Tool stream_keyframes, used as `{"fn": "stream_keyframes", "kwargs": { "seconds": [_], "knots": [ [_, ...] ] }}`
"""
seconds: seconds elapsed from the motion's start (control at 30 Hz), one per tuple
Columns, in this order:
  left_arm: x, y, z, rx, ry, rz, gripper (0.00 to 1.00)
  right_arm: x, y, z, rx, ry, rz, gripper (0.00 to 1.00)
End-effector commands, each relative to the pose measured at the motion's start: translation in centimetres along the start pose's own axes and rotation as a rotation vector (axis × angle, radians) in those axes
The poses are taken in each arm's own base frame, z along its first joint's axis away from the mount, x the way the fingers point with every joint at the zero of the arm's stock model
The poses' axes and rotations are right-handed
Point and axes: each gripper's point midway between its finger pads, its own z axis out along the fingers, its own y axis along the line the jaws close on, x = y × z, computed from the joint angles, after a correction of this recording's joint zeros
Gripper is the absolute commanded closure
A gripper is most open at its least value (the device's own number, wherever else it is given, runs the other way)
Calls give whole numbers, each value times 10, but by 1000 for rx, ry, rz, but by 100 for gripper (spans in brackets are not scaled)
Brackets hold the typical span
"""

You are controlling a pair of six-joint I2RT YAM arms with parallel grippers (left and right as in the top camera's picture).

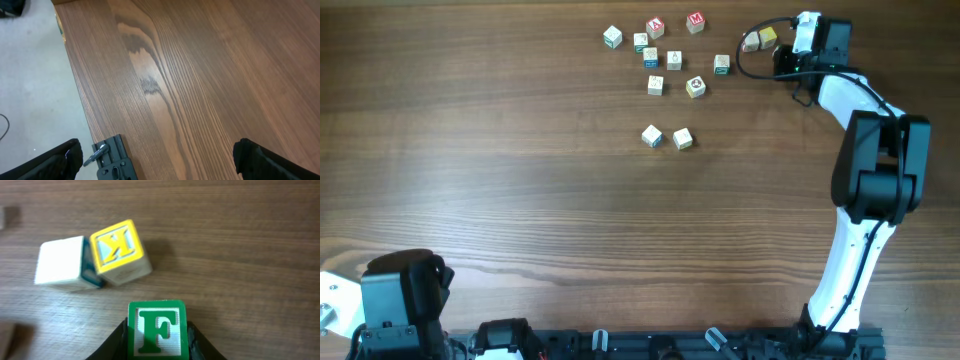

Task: Form a circle
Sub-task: 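Grasp a block near the yellow 'K' block with the right gripper, then carry the green 'F' block to the table center and release it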

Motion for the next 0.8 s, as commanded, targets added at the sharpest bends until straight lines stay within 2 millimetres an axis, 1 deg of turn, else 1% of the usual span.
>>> {"fn": "stream_keyframes", "kwargs": {
  "seconds": [0.0,0.03,0.13,0.17,0.23,0.27,0.37,0.4,0.47,0.53,0.6,0.67,0.73,0.77],
  "knots": [
    [-1,1,0,-4,-4,-19,0,-46,35,-48,-139,-72,44,76],
    [-1,1,0,-5,-4,-19,0,-52,41,-59,-165,-73,59,76],
    [-1,1,0,-5,-4,-19,0,-60,58,-88,-241,-50,127,76],
    [-1,1,0,-5,-4,-19,0,-61,71,-101,-297,-29,150,76],
    [-1,1,0,-4,-4,-19,0,-58,93,-121,-371,9,147,77],
    [-1,1,0,-5,-4,-19,0,-57,100,-128,-380,24,144,78],
    [-1,1,0,-5,-4,-19,0,-48,133,-150,-413,83,113,78],
    [-1,1,0,-4,-4,-19,0,-43,151,-158,-432,112,99,79],
    [-1,1,0,-5,-4,-19,0,-30,182,-170,-460,167,64,79],
    [-1,1,0,-5,-4,-18,0,-16,205,-174,-458,215,29,80],
    [-1,1,0,-5,-4,-19,0,6,227,-175,-420,277,-21,82],
    [-1,1,0,-5,-4,-18,0,33,253,-177,-364,348,-99,83],
    [-1,1,0,-4,-4,-19,0,54,280,-184,-350,387,-176,83],
    [-1,1,0,-5,-4,-18,0,62,290,-186,-339,394,-210,83]
  ]
}}
